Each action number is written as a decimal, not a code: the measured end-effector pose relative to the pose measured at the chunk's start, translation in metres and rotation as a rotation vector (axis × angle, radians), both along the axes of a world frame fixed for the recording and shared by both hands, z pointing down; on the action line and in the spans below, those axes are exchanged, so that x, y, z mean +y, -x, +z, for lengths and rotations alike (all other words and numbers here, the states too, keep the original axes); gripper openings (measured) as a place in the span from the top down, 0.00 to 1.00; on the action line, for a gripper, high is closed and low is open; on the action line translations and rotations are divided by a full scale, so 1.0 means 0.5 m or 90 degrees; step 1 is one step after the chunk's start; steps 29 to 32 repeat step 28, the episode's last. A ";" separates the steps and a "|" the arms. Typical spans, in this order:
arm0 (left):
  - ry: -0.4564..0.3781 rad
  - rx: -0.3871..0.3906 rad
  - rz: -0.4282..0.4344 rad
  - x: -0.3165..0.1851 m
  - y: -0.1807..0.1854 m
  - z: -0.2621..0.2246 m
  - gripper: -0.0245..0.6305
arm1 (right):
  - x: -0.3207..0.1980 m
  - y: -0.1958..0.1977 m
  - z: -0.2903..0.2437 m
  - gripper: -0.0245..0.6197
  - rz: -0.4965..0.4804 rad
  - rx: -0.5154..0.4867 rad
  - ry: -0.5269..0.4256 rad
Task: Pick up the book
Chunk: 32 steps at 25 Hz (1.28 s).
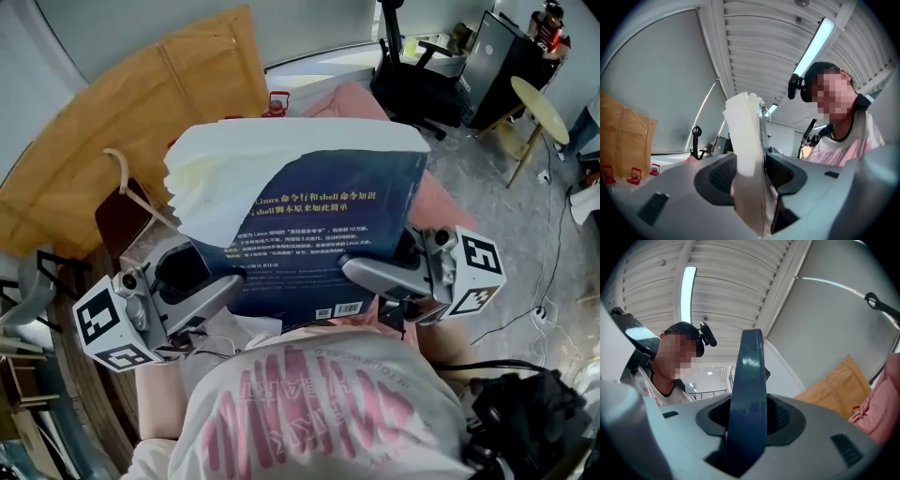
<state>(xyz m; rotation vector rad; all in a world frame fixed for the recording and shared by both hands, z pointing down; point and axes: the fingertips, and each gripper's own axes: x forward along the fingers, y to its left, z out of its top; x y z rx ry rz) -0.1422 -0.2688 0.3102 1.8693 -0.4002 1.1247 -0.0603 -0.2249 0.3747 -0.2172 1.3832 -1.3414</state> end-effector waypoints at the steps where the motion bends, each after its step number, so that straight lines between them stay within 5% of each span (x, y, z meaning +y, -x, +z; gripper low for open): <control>1: -0.001 0.000 -0.001 -0.001 -0.001 0.000 0.64 | 0.000 0.000 0.000 0.68 0.001 -0.002 -0.001; 32: -0.003 -0.014 -0.002 -0.006 -0.005 0.000 0.64 | -0.004 0.002 -0.003 0.68 -0.001 -0.005 -0.013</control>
